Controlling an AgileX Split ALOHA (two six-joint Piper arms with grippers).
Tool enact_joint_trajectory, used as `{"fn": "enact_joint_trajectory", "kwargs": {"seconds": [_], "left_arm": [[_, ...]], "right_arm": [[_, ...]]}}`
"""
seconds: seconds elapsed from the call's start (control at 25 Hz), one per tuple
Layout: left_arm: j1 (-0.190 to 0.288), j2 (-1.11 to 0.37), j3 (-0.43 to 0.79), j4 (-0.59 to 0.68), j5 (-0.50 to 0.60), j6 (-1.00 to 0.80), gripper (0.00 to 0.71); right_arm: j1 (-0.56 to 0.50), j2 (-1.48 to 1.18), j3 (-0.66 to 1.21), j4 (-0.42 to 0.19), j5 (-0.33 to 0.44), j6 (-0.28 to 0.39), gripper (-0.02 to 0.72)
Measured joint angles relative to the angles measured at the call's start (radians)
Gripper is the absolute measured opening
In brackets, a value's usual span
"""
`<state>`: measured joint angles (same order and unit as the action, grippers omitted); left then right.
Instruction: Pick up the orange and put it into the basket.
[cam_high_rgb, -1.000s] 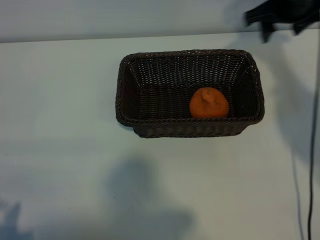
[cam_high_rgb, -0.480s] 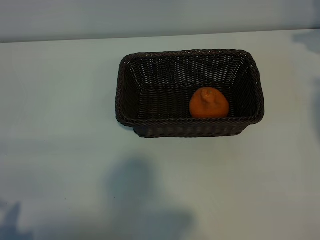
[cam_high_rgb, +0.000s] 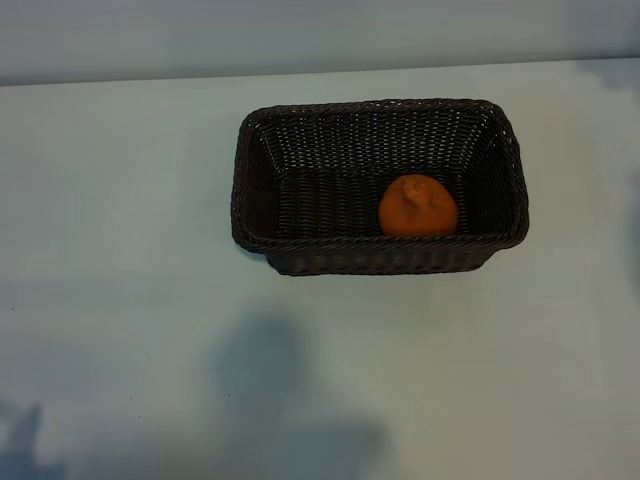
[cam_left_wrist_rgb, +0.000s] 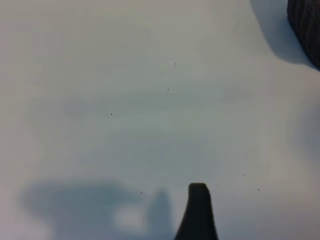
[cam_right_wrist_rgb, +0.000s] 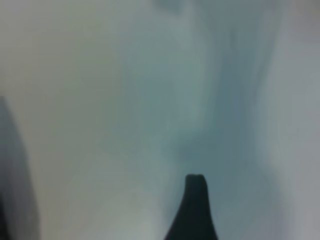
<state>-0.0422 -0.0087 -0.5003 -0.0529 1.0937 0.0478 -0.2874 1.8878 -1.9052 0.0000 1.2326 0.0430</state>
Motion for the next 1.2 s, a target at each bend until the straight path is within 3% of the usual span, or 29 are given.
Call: {"fn": "enact_joint_trajectory", "kwargs": {"seconds": [0.2,0.8,1.2], "left_arm": [[0.000,0.000,0.000,0.000,0.000,0.000,0.592],[0.000,0.000,0.000,0.000,0.000,0.002,0.592],[0.000,0.000,0.000,0.000,0.000,0.002,0.592]], "right_arm": [[0.000,-0.190,0.046,0.015,0.014,0.000,0.564],[0.000,-0.801,0.445,-0.012,-0.005,-0.033,0.563],[0.000,-1.163,0.804,0.060,-0.005,-0.034,0.561]]}}
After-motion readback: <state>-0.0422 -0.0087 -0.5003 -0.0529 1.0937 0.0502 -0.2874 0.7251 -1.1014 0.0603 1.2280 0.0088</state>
